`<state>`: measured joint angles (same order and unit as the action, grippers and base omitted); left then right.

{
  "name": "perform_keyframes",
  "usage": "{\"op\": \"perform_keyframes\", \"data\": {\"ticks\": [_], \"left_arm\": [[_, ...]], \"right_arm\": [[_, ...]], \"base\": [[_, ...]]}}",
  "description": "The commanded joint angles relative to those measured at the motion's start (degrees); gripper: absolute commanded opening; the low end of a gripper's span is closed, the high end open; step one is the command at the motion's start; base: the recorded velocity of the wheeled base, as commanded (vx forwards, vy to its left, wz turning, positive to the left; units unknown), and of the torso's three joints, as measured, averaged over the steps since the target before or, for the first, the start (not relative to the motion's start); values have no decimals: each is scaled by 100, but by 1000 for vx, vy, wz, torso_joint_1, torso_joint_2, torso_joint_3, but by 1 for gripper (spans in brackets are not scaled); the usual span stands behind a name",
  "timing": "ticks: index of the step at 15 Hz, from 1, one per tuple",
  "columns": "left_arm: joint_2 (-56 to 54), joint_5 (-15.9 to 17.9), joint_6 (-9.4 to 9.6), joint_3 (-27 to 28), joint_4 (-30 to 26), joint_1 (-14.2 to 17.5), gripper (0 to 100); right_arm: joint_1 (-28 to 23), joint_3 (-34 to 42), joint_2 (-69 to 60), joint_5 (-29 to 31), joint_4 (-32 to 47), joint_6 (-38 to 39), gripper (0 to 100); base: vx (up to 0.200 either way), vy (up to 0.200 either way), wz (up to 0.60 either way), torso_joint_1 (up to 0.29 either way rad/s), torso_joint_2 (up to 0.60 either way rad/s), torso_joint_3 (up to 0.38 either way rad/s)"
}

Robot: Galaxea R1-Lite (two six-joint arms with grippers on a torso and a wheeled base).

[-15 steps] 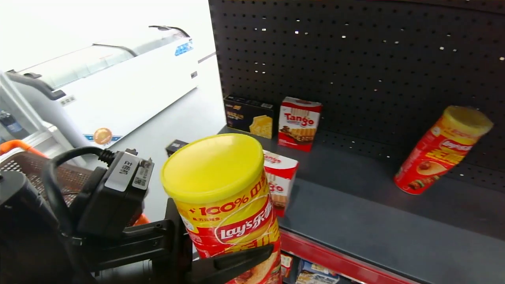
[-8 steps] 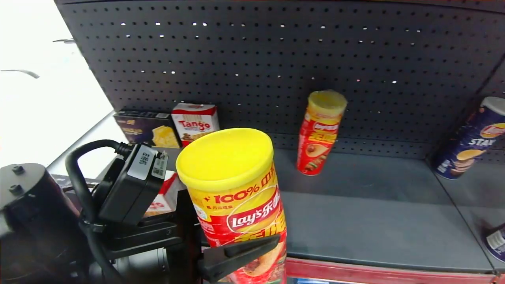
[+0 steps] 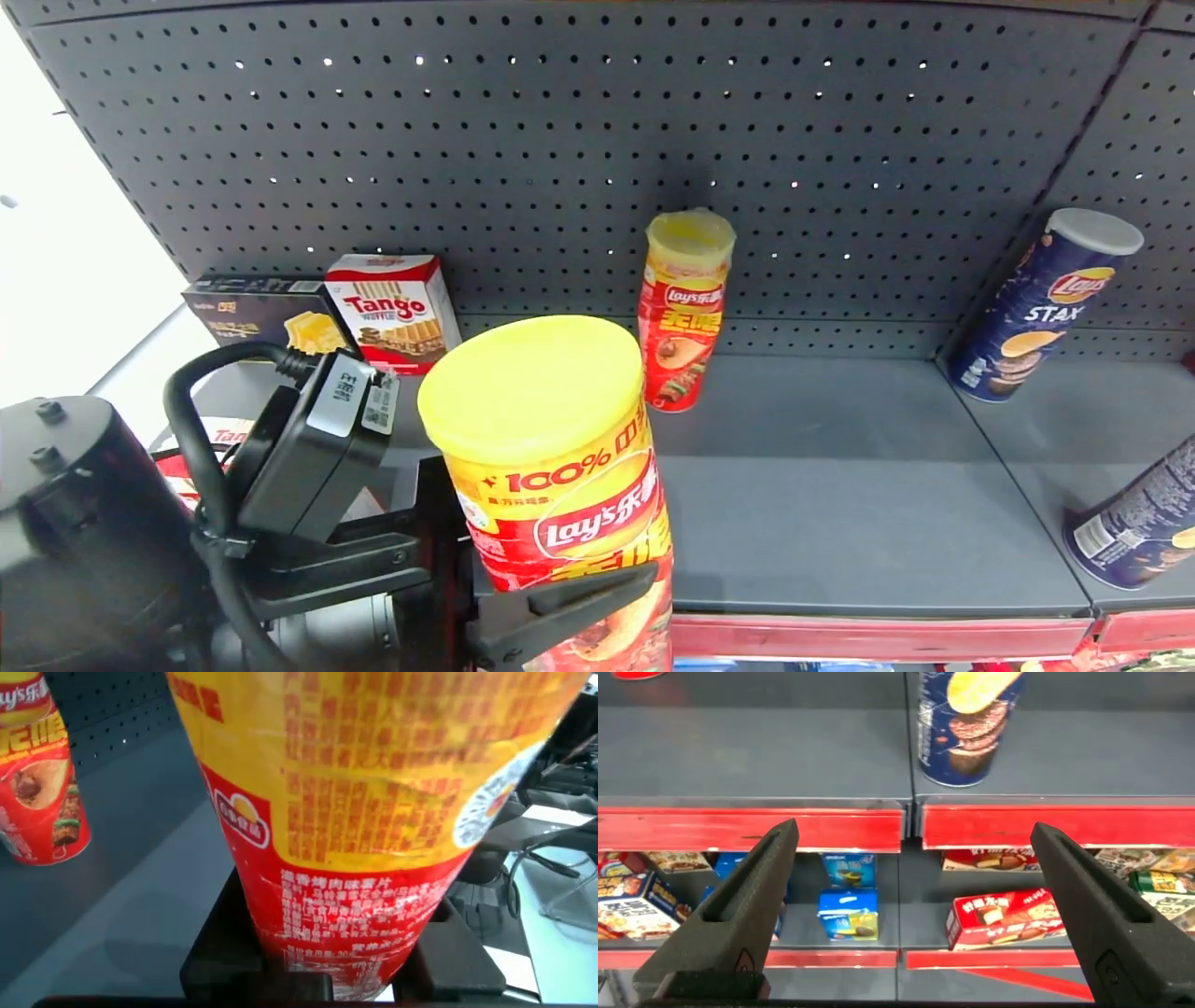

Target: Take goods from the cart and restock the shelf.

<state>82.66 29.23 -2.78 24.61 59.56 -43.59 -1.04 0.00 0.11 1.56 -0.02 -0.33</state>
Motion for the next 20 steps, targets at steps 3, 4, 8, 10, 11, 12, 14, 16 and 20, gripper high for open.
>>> {"op": "perform_keyframes", "data": {"ticks": [3, 4, 8, 10, 11, 12, 14, 16, 20], "left_arm": [[-5, -5, -3, -9, 3, 9, 0], [-5, 3, 5, -9, 3, 79, 0], [-14, 12, 5, -62, 55, 325, 0], [4, 12, 5, -27, 55, 360, 0], [22, -5, 5, 35, 73, 404, 0], [13, -5, 5, 70, 134, 483, 0], [39, -84, -21, 263, 398, 615, 0], [13, -84, -179, 386, 416, 659, 0], [-5, -14, -197, 422, 398, 650, 0]], "right_arm": [[-2, 0, 7, 2, 2, -2, 100], [-2, 0, 7, 2, -6, -2, 100], [-2, 0, 7, 2, -6, -2, 100], [-2, 0, 7, 2, -6, -2, 100], [-2, 0, 7, 2, -6, -2, 100], [-2, 0, 7, 2, 2, -2, 100], [-2, 0, 7, -15, 2, -11, 100], [-2, 0, 7, -15, 2, -11, 100], [-2, 0, 15, -7, 11, -46, 100]], "base": [[0, 0, 0, 0, 0, 0], [0, 0, 0, 0, 0, 0], [0, 0, -150, 1, 1, 1], [0, 0, 0, 0, 0, 0], [0, 0, 0, 0, 0, 0], [0, 0, 0, 0, 0, 0], [0, 0, 0, 0, 0, 0], [0, 0, 0, 0, 0, 0], [0, 0, 0, 0, 0, 0]]}}
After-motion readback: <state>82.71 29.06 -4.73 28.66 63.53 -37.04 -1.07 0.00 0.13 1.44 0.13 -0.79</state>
